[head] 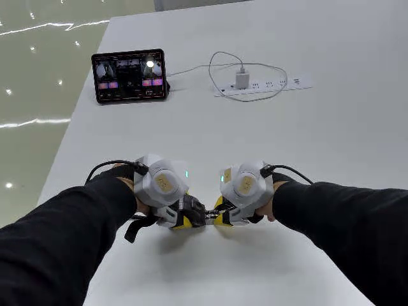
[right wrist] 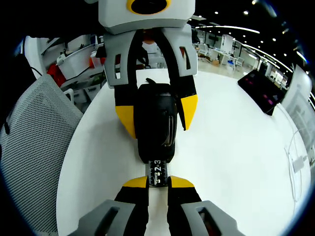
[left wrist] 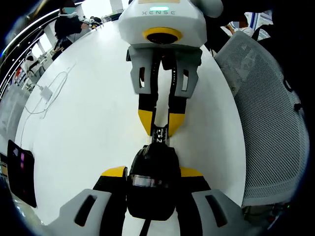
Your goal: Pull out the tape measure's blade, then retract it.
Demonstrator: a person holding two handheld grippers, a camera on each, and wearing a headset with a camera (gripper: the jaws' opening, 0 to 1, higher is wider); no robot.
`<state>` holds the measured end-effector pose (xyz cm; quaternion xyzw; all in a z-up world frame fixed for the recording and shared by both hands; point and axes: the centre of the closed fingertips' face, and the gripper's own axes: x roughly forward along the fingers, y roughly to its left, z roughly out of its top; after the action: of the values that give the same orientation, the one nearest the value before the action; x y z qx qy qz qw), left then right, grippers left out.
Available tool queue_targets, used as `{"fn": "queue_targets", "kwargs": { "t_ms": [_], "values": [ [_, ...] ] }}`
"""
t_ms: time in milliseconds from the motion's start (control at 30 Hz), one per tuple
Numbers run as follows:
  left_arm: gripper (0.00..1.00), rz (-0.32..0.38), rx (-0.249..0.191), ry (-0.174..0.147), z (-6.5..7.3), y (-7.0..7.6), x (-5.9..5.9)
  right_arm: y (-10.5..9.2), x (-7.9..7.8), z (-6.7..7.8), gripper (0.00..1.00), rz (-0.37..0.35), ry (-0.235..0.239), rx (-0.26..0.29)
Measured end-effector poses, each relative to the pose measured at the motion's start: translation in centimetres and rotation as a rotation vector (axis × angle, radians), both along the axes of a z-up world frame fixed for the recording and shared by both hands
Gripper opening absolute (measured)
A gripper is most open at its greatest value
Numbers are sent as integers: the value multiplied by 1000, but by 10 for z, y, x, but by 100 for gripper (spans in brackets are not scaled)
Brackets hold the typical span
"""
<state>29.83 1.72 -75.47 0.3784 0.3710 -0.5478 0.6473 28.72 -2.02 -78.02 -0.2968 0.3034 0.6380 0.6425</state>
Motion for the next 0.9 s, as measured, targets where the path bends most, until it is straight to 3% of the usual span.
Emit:
{"fn": "queue_targets", "kwargs": {
  "t_ms": [900],
  "values": [
    [33, -4, -5, 4, 0, -1, 0, -29, 0, -4, 10, -13, 3, -38]
  ]
}}
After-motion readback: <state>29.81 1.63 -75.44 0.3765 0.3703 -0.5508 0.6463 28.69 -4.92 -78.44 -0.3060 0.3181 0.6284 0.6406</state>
